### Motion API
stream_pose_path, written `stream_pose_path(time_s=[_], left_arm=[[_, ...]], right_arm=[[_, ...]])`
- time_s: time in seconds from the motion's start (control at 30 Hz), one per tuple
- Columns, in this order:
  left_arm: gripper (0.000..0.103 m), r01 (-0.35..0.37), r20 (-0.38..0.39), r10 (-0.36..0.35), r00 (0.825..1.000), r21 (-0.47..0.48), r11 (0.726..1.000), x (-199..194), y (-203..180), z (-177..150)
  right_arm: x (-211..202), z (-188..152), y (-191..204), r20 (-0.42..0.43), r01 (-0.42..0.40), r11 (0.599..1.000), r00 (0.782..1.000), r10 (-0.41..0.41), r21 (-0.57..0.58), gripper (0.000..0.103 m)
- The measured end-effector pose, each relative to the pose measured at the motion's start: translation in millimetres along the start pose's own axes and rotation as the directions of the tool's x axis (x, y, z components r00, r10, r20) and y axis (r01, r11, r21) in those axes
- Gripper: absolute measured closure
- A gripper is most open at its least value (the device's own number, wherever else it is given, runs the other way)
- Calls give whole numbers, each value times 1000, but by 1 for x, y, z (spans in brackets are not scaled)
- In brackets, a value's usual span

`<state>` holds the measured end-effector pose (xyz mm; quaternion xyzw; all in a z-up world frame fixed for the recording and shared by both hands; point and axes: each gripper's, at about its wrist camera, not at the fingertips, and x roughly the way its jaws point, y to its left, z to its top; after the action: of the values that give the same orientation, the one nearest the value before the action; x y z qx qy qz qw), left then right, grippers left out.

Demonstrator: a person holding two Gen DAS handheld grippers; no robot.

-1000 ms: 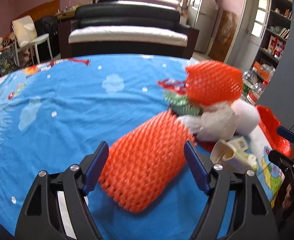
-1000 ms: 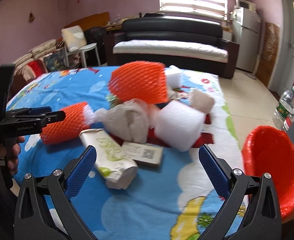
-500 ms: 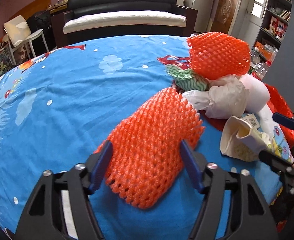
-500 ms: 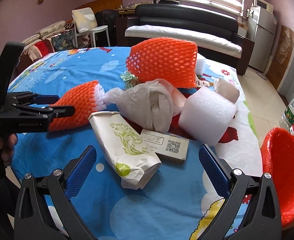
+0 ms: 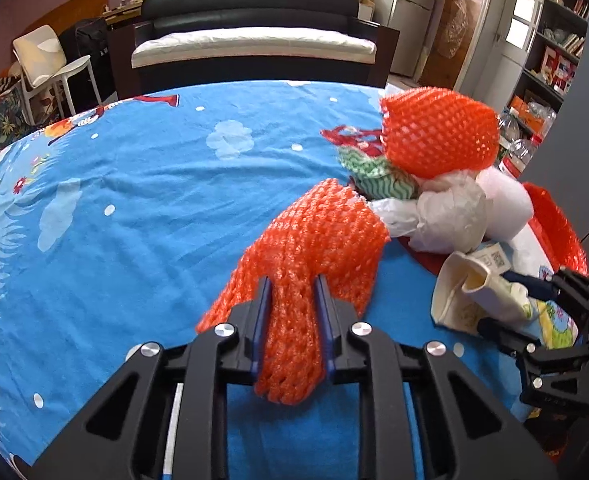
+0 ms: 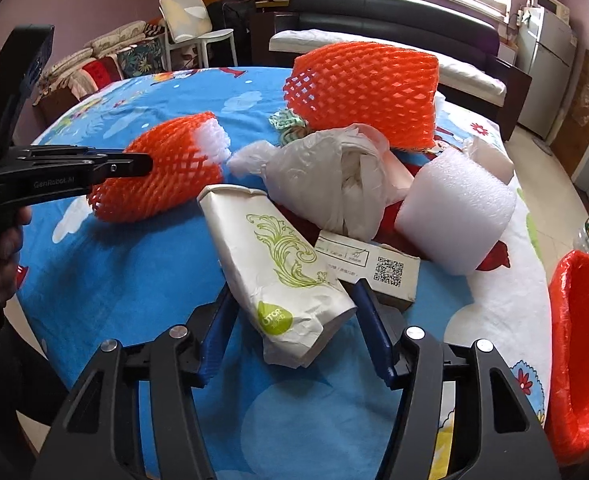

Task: Collect trash
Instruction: 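Grasp the orange foam net with the left tool while the right tool grasps the paper bag, then carry the orange net and paper bag to the red bin and release both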

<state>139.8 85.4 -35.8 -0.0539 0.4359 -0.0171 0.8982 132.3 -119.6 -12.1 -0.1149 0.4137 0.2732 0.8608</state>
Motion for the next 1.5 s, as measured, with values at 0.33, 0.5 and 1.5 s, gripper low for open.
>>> stream_pose_path(time_s=[0.33,0.5,1.5], left_arm=[[83,-3,65,6,998,-53,999,-14,6,7],[83,1,106,6,994,-60,998,-23,2,11],[83,56,245,-56,968,9,998,-67,-112,61]], right_arm=[[-19,-1,-2,38,19,1000,999,-20,11,47],[-33,1,-11,69,34,999,997,-36,30,47],[-107,-2,-159,197,164,946,955,-223,278,47]])
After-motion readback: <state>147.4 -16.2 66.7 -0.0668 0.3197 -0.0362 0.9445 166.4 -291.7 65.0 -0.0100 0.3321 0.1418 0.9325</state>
